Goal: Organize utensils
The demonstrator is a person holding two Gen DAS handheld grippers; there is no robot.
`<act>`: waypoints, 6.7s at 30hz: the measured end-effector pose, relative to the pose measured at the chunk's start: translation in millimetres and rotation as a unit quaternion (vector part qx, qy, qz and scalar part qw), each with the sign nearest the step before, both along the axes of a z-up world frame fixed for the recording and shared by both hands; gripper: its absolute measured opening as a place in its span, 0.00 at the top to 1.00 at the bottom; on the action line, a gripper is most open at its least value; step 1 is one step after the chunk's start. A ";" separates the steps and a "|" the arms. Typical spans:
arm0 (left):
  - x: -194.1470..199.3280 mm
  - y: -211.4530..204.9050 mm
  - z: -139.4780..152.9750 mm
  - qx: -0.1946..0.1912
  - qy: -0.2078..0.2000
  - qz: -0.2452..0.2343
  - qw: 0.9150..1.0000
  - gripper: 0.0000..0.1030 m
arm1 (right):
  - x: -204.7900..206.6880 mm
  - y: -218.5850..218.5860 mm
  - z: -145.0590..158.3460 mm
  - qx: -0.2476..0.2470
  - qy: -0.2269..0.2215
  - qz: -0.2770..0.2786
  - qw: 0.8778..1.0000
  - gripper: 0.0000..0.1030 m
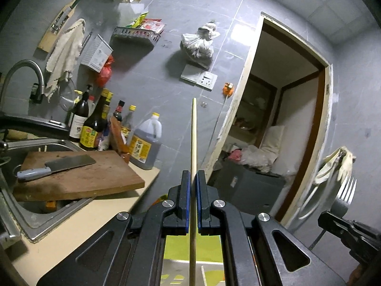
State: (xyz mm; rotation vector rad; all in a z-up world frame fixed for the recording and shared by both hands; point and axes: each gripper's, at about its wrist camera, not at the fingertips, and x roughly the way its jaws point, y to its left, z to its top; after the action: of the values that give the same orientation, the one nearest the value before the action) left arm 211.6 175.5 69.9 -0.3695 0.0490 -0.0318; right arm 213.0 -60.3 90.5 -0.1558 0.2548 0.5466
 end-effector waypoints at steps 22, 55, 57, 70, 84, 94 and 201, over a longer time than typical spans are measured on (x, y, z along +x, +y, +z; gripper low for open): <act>-22.5 -26.9 -42.3 0.043 0.057 0.005 0.997 0.97 | 13.5 14.5 -49.6 -0.012 0.079 0.015 0.997 0.97; -67.4 -89.6 14.0 0.061 0.031 -0.058 0.996 0.05 | -58.5 -100.1 6.1 0.057 -0.115 -0.105 0.986 0.00; -69.9 -102.3 14.8 0.070 0.029 -0.071 0.995 0.05 | -60.4 -111.7 3.9 0.051 -0.111 -0.113 0.986 0.00; -53.0 -176.0 -6.0 0.120 0.085 -0.144 0.979 0.04 | -52.2 -180.4 -19.3 0.013 -0.061 -0.179 0.982 0.00; -18.1 -233.0 -48.2 0.168 0.180 -0.173 0.954 0.04 | -9.4 -218.4 -68.1 -0.038 0.095 -0.191 0.976 0.01; 14.8 -253.7 -74.1 0.197 0.247 -0.190 0.929 0.24 | 13.9 -223.6 -94.6 -0.054 0.169 -0.169 0.969 0.34; 6.3 -29.3 -31.6 0.234 0.013 0.092 0.968 1.00 | 31.5 5.3 -37.0 0.162 -0.061 -0.034 0.984 0.97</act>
State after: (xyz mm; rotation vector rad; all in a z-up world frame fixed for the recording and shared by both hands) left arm 217.8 146.2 38.3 0.0993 0.0473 0.1665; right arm 244.5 -55.1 53.6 0.1342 0.0501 0.5012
